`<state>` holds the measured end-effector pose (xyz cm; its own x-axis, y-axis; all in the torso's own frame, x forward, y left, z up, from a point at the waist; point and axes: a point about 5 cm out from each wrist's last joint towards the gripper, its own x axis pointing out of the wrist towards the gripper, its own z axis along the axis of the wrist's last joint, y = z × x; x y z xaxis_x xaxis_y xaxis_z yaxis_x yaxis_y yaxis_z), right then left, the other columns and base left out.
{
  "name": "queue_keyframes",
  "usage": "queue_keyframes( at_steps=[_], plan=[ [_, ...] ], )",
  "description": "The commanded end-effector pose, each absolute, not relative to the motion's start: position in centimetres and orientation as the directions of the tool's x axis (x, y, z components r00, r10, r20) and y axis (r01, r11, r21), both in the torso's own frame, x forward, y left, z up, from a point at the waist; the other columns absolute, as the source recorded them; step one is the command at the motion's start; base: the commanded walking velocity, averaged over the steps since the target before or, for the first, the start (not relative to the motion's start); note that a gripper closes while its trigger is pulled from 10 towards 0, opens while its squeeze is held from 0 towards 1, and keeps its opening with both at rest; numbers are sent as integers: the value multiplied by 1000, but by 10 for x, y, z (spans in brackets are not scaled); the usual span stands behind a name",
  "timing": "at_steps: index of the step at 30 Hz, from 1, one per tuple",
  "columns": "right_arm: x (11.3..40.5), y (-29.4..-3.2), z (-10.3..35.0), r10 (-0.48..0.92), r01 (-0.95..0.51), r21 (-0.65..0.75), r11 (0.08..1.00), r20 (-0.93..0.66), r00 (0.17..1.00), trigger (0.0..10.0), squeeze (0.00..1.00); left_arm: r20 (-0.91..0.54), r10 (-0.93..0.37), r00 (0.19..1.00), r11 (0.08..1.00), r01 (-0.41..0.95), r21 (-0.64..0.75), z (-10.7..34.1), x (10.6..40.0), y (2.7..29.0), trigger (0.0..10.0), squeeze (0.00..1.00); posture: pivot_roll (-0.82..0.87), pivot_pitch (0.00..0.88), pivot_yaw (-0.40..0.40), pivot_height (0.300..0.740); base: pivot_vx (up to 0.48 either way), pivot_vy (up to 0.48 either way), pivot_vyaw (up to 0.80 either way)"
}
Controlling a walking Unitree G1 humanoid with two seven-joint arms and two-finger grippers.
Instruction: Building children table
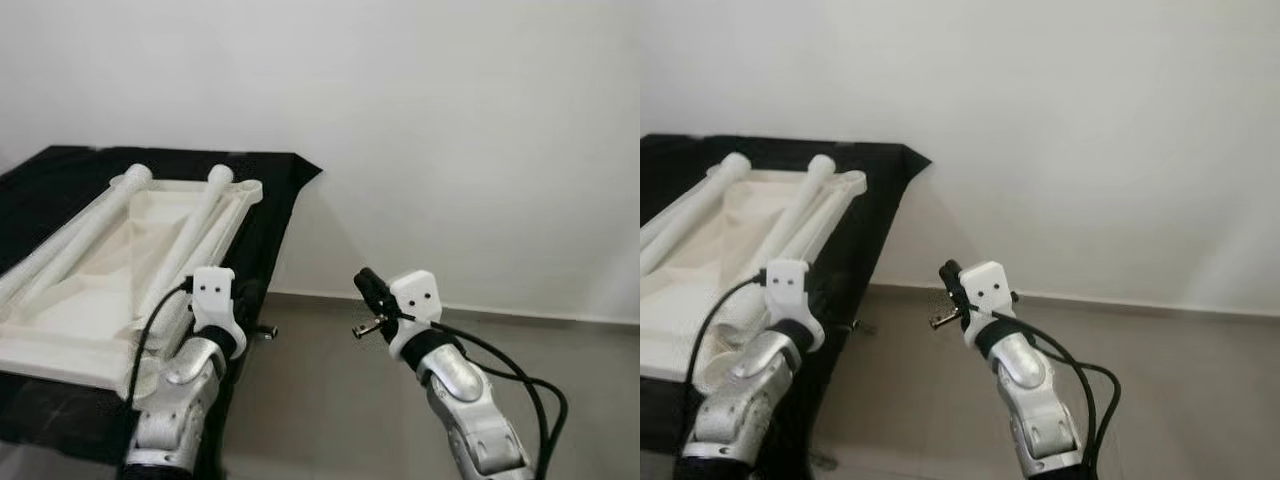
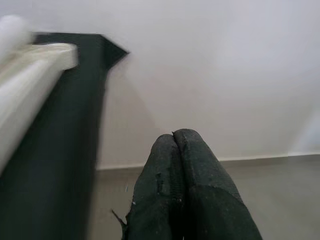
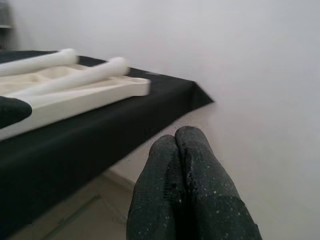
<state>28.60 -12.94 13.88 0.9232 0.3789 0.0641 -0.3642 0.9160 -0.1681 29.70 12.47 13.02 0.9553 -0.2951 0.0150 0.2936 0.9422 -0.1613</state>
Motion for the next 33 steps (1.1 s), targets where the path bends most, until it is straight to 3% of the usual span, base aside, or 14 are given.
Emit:
queue_keyframes(
  at_steps=[1,33],
  plan=[
    [286,-128,141,383,-366,-168,915,78,921,10000,0,24,-308,951,939,308,-156,132,297,124,10000,0,-115,0,9,740,311,0,0],
    [290,-135,149,352,-335,-145,931,114,929,10000,0,53,-331,942,929,335,-155,139,298,119,10000,0,-119,0,9,740,317,0,0]
  ],
)
